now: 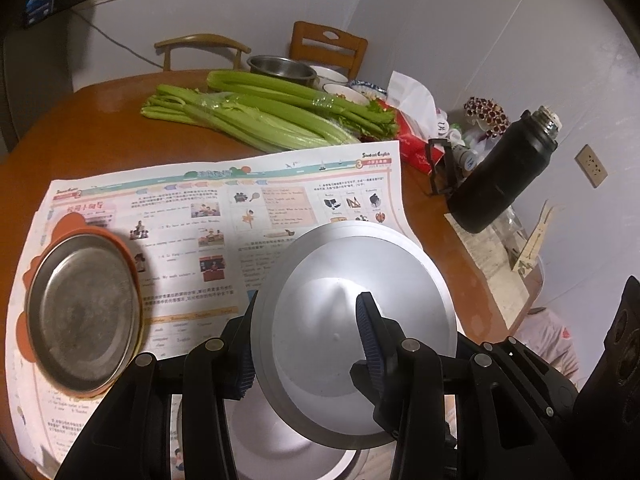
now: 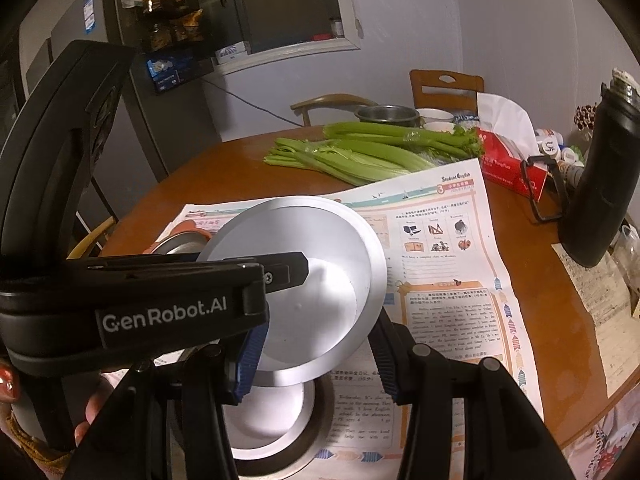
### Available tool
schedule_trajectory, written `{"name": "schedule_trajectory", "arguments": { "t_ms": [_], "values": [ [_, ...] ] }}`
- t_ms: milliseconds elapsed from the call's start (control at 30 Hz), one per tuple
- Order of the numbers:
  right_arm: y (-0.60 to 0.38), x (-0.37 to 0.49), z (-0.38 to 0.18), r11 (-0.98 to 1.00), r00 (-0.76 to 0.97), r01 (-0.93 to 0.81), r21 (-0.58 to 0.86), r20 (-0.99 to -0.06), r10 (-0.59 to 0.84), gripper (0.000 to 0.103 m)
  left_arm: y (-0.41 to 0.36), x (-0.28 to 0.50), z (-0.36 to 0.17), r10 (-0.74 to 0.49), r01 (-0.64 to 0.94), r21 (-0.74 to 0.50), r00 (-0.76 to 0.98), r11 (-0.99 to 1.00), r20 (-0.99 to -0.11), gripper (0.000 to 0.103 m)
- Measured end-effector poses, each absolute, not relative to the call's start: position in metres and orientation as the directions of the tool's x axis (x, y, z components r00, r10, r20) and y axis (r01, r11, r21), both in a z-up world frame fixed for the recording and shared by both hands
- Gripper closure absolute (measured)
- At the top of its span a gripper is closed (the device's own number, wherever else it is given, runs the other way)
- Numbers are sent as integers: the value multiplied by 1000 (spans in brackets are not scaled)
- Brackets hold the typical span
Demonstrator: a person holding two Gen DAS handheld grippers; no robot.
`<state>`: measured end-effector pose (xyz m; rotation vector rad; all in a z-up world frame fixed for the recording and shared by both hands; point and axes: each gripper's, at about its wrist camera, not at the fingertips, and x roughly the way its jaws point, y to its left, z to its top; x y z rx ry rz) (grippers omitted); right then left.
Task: Organize plates and bowls
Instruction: 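Carry the small paper bowl over the stacked bowls and lower it in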
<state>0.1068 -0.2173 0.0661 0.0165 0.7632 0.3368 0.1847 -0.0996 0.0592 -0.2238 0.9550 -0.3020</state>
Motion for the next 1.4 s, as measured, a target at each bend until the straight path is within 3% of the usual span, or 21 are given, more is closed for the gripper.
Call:
{"name": "schedule_trajectory", "arguments": {
  "t_ms": [1400],
  "values": [
    [-194, 58, 53, 931, 644, -348, 107, -695, 321, 53, -75, 126, 42, -341, 130, -323, 535, 937, -773, 57]
  ]
}}
